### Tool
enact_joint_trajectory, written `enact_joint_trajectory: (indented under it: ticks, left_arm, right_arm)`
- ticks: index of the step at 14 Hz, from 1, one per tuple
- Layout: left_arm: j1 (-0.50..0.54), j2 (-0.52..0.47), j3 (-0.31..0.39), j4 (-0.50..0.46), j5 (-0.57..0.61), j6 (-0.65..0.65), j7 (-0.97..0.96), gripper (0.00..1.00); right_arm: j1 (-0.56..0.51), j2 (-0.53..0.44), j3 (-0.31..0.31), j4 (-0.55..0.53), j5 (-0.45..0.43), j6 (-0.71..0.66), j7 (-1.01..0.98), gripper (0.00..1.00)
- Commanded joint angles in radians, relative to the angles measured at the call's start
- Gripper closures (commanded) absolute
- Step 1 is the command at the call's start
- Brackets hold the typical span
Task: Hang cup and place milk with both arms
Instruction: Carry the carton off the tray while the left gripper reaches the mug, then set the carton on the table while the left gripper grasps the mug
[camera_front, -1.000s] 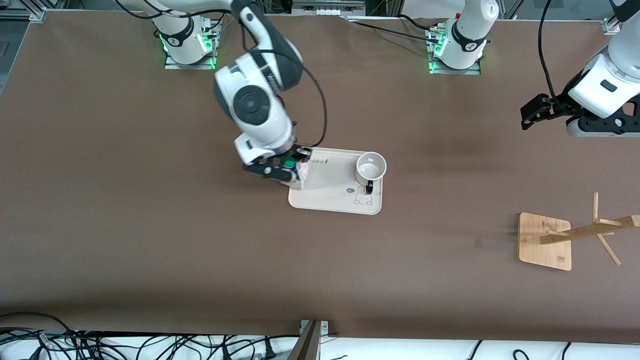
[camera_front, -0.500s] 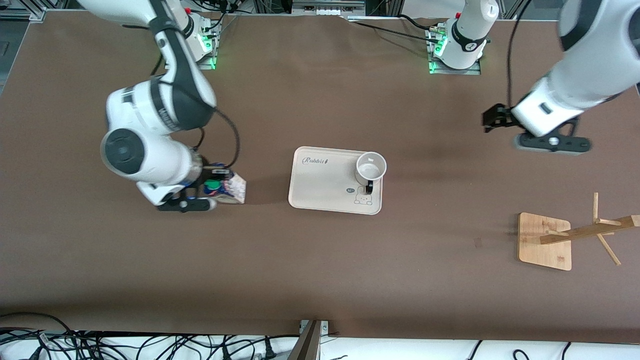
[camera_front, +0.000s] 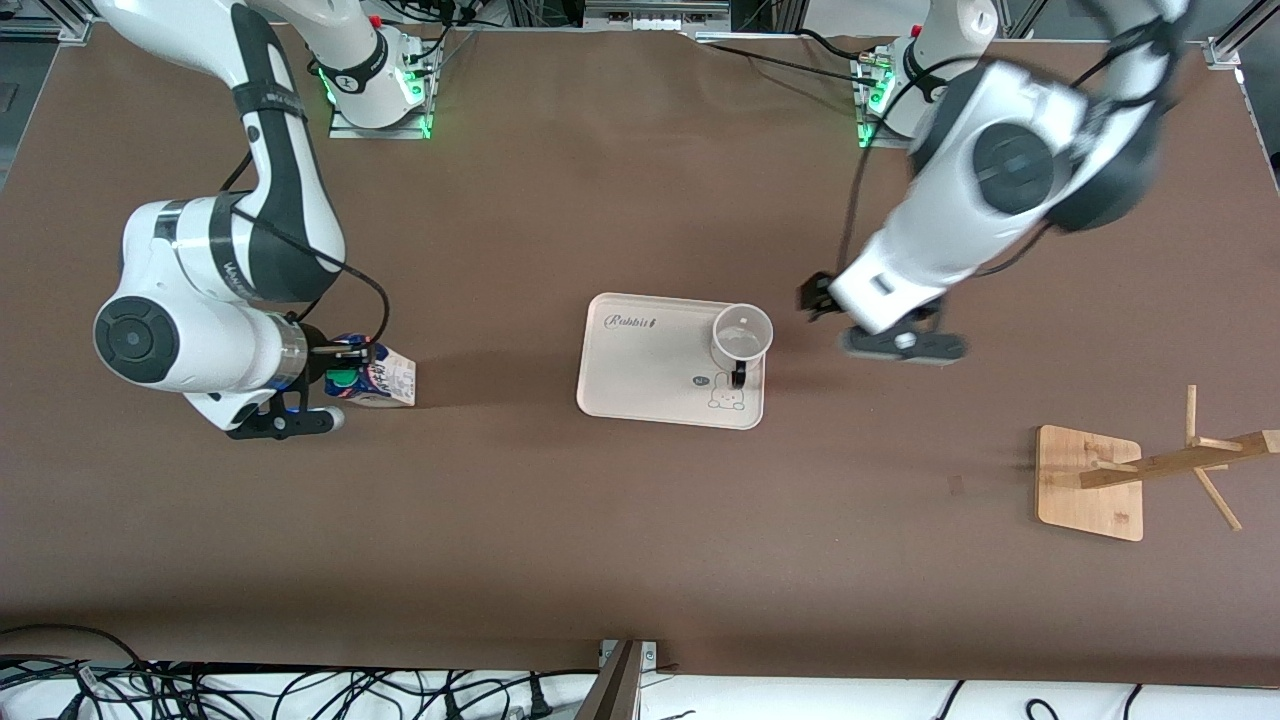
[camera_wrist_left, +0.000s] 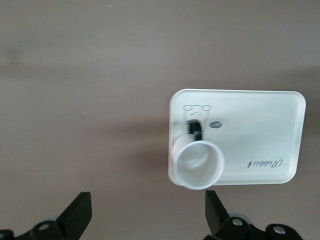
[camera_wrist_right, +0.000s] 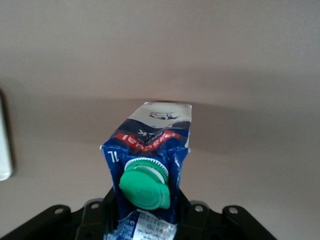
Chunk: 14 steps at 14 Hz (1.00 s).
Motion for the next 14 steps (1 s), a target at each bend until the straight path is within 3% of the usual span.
enact_joint_trajectory:
  ticks: [1,3,5,6,7,8,11,14]
  left_arm:
    - [-0.082,0.109,0.004,0.032,0.024,0.070,-0.063,0.00]
    - [-0.111,0.178,0.001,0.032,0.105,0.131,-0.070,0.00]
    - [-0.119,0.209,0.001,0.023,0.109,0.176,-0.087,0.00]
    - [-0.133,0.210,0.001,0.019,0.112,0.178,-0.139,0.00]
    - [-0.154,0.216,0.004,0.015,0.116,0.178,-0.182,0.00]
    - [-0.180,0.233,0.004,0.015,0.144,0.178,-0.231,0.00]
    - [-0.223,0.287,0.001,-0.006,0.340,0.228,-0.372,0.00]
    - [-0.249,0.305,0.001,-0.060,0.368,0.308,-0.457,0.00]
  right_arm:
    - [0.010,-0.073,-0.009,-0.149,0.012,0.102,-0.052,0.58]
    - [0.009,-0.088,-0.009,-0.209,0.012,0.152,-0.059,0.58]
    - [0.010,-0.093,-0.009,-0.236,0.014,0.171,-0.066,0.55]
    - [0.010,-0.093,-0.009,-0.235,0.014,0.171,-0.066,0.39]
    - [0.009,-0.094,-0.009,-0.230,0.016,0.168,-0.065,0.11]
    - [0.009,-0.097,-0.009,-0.224,0.016,0.162,-0.063,0.00]
    - [0.010,-0.131,-0.011,-0.212,0.026,0.165,-0.054,0.00]
    - [0.010,-0.172,-0.008,-0.191,0.023,0.157,-0.051,0.00]
